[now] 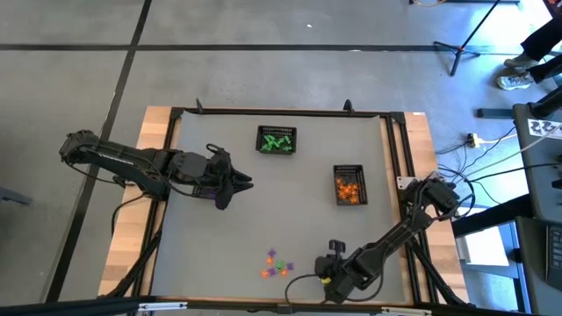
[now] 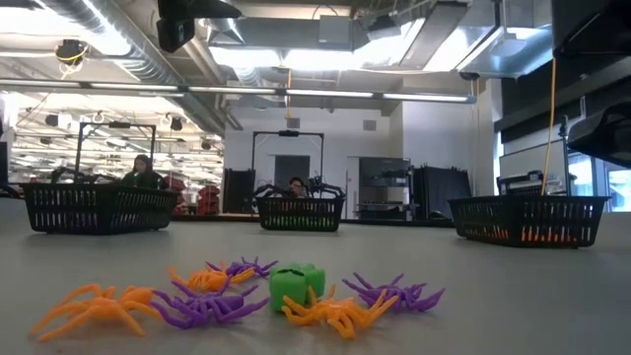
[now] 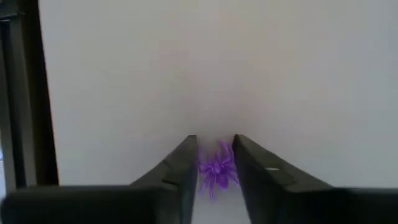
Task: Sort Halloween decoration
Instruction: Put the violet spider toy into the left bin
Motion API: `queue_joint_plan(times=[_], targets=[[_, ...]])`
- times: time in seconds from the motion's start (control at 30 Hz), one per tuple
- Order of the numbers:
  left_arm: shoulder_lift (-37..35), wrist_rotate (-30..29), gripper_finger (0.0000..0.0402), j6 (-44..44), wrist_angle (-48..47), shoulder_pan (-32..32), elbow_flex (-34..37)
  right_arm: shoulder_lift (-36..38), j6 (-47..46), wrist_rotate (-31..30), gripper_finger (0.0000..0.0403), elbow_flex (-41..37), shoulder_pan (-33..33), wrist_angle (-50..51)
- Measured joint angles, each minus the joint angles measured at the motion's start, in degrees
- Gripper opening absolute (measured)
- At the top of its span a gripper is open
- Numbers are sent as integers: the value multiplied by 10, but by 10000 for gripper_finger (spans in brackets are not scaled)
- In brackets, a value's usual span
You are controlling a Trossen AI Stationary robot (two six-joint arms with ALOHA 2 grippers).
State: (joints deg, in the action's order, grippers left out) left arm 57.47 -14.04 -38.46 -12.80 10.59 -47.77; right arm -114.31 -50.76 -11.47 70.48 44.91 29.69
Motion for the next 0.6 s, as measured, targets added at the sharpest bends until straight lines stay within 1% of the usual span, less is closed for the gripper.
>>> queue_joint_plan(times=[0.17,0.37,0.43,0.6], targets=[[0,0,121,0,0,0,0,7,0,-5,48,12,0,20],[0,-3,121,0,0,0,0,17,2,1,10,23,-10,73],[0,-8,121,0,0,0,0,19,8,8,3,24,-13,90],[0,-10,121,-13,0,0,0,30,39,10,2,25,-26,107]])
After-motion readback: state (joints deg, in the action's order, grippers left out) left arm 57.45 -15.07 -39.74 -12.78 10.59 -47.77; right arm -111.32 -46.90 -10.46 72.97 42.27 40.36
